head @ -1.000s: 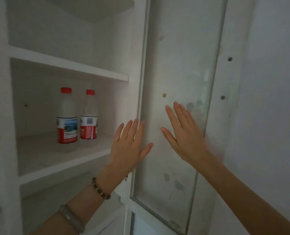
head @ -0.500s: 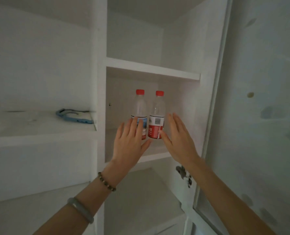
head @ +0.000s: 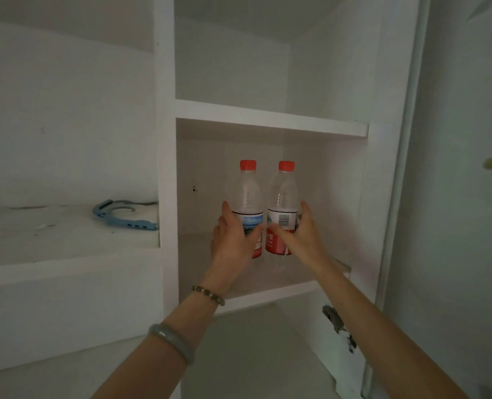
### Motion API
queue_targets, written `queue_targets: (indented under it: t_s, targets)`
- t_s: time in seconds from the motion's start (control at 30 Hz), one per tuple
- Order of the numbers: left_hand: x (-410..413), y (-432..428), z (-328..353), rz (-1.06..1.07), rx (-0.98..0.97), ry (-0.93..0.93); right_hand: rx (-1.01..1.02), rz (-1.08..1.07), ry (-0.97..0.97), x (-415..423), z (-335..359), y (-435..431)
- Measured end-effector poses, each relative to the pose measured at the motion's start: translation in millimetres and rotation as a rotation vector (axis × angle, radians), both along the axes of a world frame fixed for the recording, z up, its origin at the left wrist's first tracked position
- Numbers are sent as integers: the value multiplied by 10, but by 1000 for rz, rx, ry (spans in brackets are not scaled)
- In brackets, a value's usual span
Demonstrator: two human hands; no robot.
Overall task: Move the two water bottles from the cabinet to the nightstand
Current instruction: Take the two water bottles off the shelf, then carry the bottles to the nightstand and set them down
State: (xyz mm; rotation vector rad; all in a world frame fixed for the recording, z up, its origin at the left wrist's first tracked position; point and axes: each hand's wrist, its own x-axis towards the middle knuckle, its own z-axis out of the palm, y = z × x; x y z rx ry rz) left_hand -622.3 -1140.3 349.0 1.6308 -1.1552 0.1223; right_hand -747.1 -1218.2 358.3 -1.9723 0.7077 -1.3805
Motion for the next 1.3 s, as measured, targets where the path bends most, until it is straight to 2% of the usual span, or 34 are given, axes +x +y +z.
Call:
queue_targets:
  t_s: [0.1, 0.17, 0.4, 0.67, 0.9, 1.13, 1.3]
  targets:
    - [21, -66, -19, -57, 12, 157, 87, 80, -9, 42, -51, -164]
    - [11, -83, -15, -60, 25, 181, 121, 82, 17, 48, -70, -246]
    - [-129, 42, 70, 18, 5, 116, 90, 75, 44, -10, -15, -273]
    - [-451, 740, 251, 143, -17, 26, -7, 206, -12, -301, 194, 177]
    - [-567, 1614, 87, 368, -46, 26, -43, 494, -22, -306, 251, 908]
    - [-582, 2923, 21, 766, -36, -48, -26, 867, -6, 154, 180, 1889]
    - [-671, 3914, -145, 1015, 3, 2, -7, 1107, 51, 604, -28, 2751]
